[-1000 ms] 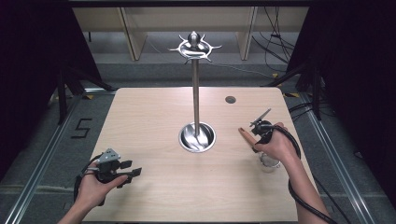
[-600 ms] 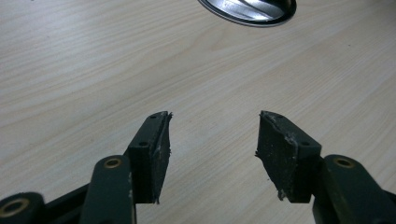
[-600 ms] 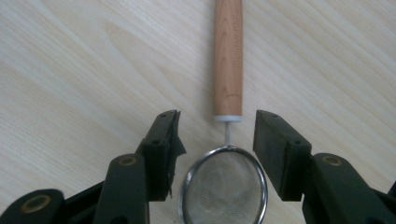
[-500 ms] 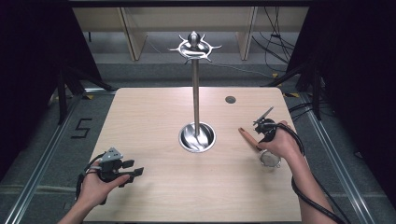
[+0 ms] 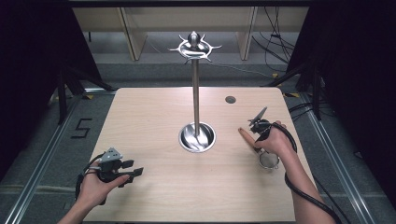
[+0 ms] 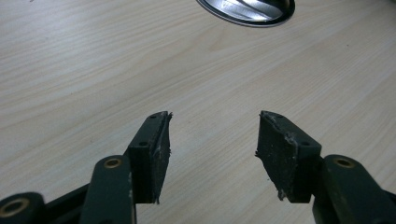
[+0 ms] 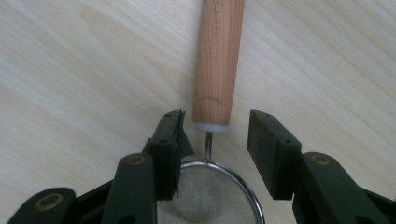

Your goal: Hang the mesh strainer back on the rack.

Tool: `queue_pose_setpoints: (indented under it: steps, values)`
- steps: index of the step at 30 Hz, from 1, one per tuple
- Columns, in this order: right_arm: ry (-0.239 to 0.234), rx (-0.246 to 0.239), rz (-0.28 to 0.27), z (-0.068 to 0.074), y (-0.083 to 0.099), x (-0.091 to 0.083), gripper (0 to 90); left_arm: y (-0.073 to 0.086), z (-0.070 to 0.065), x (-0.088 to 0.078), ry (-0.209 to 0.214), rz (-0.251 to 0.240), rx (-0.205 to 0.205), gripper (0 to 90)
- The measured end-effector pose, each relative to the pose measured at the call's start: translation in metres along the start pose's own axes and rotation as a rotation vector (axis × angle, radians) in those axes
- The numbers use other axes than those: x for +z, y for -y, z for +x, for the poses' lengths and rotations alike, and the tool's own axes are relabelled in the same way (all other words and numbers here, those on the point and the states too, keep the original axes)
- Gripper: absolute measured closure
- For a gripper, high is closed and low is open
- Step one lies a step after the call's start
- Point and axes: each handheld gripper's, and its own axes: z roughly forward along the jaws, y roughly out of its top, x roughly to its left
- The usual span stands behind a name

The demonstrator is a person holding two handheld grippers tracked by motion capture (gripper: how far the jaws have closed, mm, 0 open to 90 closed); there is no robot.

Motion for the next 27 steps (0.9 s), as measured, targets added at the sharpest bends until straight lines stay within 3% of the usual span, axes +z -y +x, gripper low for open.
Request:
queue_pose_setpoints:
  steps: [3, 9, 10, 11, 12, 14, 15, 20, 25, 26, 27]
  values:
    - [-0.005, -0.011, -0.024, -0.002, -0.004, 0.004, 56.6, 0.001, 0.001, 0.0, 0.001, -0.001, 0.003, 43.1]
    - [-0.006, -0.015, -0.002, -0.001, -0.012, 0.011, 57.4, 0.002, 0.001, -0.002, -0.002, 0.005, 0.004, 43.1]
    - [-0.015, 0.007, 0.011, 0.0, -0.014, 0.011, 57.6, 0.003, 0.001, -0.002, -0.008, 0.006, 0.001, 43.1]
    - [-0.017, -0.011, 0.012, -0.002, -0.015, 0.013, 57.6, 0.002, 0.002, -0.003, -0.008, 0.014, 0.0, 43.1]
    - [-0.016, 0.013, 0.025, 0.0, -0.016, 0.014, 58.1, 0.003, 0.002, -0.002, -0.014, 0.015, -0.003, 43.1]
    - [-0.012, -0.031, 0.016, -0.004, -0.019, 0.018, 58.9, 0.003, 0.002, -0.002, -0.015, 0.016, -0.004, 43.1]
    - [-0.017, 0.005, 0.04, -0.002, -0.019, 0.019, 60.0, 0.003, 0.002, -0.003, -0.012, 0.014, -0.002, 43.1]
    - [-0.026, 0.01, 0.042, -0.006, -0.02, 0.024, 63.7, 0.004, 0.002, -0.003, -0.008, 0.0, -0.018, 43.1]
    - [-0.036, 0.024, 0.048, -0.008, -0.02, 0.026, 68.5, 0.005, 0.003, -0.005, -0.011, 0.011, -0.004, 43.1]
    - [-0.021, 0.004, 0.038, -0.009, -0.019, 0.027, 68.6, 0.005, 0.003, -0.005, -0.012, 0.008, -0.002, 43.1]
    - [-0.055, 0.049, 0.058, -0.007, -0.019, 0.026, 68.8, 0.005, 0.003, -0.005, -0.009, 0.01, -0.002, 43.1]
